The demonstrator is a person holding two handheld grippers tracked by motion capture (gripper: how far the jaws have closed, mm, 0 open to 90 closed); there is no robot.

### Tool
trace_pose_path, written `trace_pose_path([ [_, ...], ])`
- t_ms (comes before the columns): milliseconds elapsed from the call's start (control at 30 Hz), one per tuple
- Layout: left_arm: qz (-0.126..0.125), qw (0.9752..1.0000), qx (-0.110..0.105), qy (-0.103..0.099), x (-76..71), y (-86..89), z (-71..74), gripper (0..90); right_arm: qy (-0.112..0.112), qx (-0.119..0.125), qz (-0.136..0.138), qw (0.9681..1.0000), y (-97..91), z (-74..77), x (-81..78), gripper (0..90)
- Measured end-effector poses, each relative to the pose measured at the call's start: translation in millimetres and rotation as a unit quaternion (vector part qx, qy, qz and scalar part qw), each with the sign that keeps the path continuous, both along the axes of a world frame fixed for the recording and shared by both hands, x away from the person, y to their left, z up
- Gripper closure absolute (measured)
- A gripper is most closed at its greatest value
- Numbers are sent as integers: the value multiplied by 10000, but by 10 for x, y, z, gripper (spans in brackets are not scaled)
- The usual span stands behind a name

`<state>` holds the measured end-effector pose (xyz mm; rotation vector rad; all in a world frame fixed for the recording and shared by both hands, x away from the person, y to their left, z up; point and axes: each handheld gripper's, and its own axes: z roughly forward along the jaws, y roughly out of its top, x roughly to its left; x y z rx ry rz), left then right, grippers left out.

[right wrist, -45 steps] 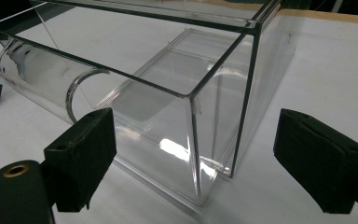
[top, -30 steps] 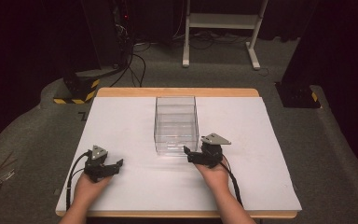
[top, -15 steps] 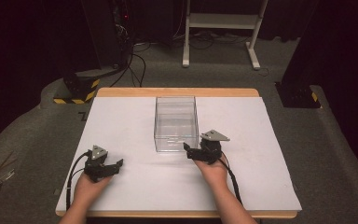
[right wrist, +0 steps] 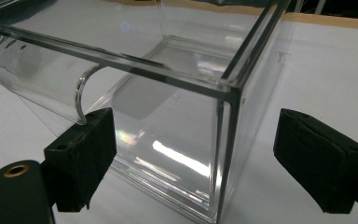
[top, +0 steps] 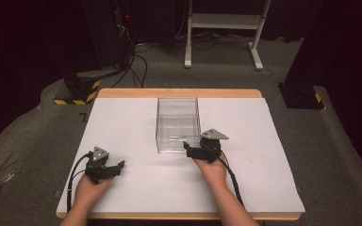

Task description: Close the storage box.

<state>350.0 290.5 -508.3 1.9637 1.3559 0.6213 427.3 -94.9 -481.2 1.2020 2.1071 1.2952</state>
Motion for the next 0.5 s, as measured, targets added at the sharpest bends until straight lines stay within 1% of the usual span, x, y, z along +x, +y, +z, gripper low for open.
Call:
trace_pose_path([
  [167, 0, 10000, -8, 3, 1, 1, 0, 249, -8, -16, -19, 10000, 1, -1, 21, 132],
  [333, 0, 10000, -10, 3, 1, 1, 0, 249, -18, -11, -133, 9999, 1, 2, 63, 133],
  [433, 1, 10000, -4, 0, 0, 0, 0, 249, -8, 63, -231, 9997, -17, -9, 93, 134],
  [500, 2, 10000, -6, 1, 0, 0, 0, 249, 18, 97, -233, 9997, -27, -17, 109, 130],
])
